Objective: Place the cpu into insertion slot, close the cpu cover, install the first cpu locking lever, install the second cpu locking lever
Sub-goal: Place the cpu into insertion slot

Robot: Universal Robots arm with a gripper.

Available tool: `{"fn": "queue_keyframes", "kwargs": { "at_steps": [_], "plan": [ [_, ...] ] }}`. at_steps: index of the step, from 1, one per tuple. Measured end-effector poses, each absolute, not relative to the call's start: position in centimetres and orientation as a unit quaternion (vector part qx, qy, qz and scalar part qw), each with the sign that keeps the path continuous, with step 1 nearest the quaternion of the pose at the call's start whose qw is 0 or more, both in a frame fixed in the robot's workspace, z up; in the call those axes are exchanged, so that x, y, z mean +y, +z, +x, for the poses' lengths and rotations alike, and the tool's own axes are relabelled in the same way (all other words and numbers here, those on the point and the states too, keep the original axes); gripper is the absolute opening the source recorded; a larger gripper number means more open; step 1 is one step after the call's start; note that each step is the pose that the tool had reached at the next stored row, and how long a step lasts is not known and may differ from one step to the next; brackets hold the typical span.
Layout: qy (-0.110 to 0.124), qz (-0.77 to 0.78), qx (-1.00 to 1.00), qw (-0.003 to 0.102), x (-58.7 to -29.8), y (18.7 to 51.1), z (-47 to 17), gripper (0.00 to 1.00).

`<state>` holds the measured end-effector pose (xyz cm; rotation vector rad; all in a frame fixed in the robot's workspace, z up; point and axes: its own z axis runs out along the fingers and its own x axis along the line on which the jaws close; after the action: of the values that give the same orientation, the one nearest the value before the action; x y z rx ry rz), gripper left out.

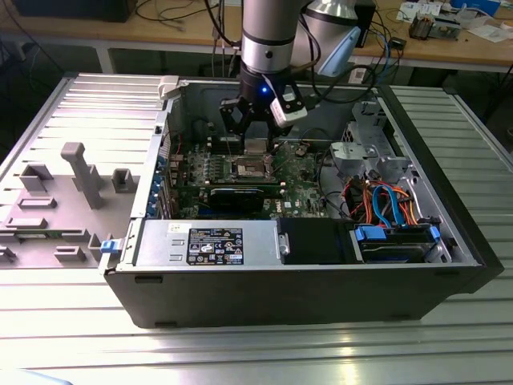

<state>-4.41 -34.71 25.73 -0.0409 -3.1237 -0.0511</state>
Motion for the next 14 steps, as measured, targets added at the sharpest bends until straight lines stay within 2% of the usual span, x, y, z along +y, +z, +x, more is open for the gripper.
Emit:
{"fn": "queue_keyframes", "kwargs": {
  "at_steps": [14],
  "plan": [
    [-0.016, -0.021, -1.0, 0.009, -34.71, 25.61, -4.42, 0.55]
  ]
}}
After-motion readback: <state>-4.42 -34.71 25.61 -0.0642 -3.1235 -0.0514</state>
